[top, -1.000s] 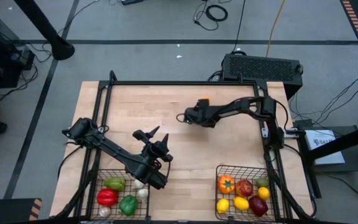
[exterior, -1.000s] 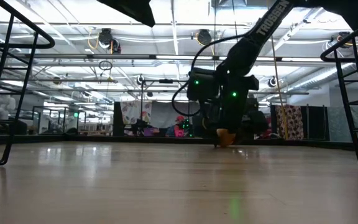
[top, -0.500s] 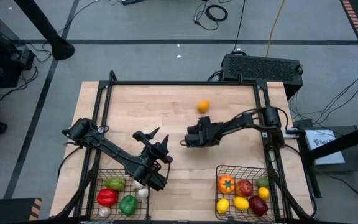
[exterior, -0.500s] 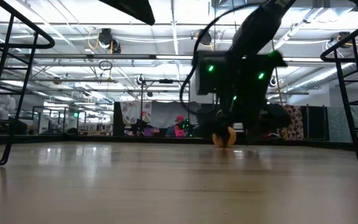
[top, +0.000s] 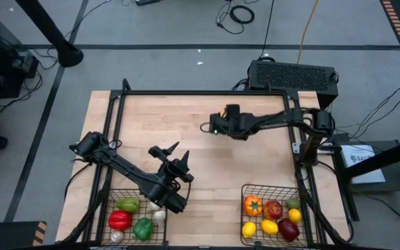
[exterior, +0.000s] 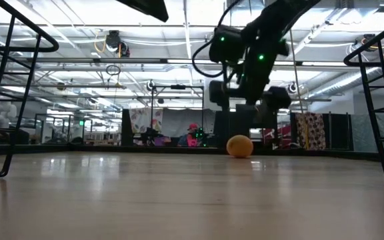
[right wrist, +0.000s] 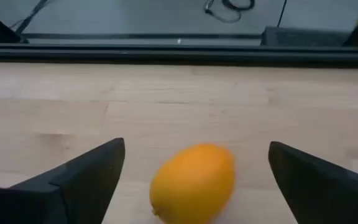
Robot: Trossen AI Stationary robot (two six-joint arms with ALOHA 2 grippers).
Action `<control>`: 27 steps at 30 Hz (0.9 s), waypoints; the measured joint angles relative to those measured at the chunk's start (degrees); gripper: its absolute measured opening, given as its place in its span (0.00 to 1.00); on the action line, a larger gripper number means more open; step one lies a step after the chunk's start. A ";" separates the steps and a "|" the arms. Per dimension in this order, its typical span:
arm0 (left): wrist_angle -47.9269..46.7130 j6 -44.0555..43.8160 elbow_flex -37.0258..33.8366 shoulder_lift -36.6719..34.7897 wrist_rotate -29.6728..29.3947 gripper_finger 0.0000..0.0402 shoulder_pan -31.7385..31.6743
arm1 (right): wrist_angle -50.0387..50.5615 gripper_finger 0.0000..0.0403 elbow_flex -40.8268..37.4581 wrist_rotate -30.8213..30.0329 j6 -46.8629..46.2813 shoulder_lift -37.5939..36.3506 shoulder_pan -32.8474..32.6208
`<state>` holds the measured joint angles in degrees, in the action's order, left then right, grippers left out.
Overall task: Sort produce into baskets
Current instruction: Put the yellow lemon into the right black basket
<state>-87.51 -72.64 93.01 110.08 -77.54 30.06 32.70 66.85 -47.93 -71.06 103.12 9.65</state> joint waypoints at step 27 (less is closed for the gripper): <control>0.48 0.99 0.04 0.00 -0.35 0.61 0.39 | -5.95 0.99 0.00 7.74 12.60 7.64 3.73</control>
<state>-87.03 -71.66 93.06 110.08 -77.88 30.46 26.75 66.85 -40.19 -58.45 110.76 13.38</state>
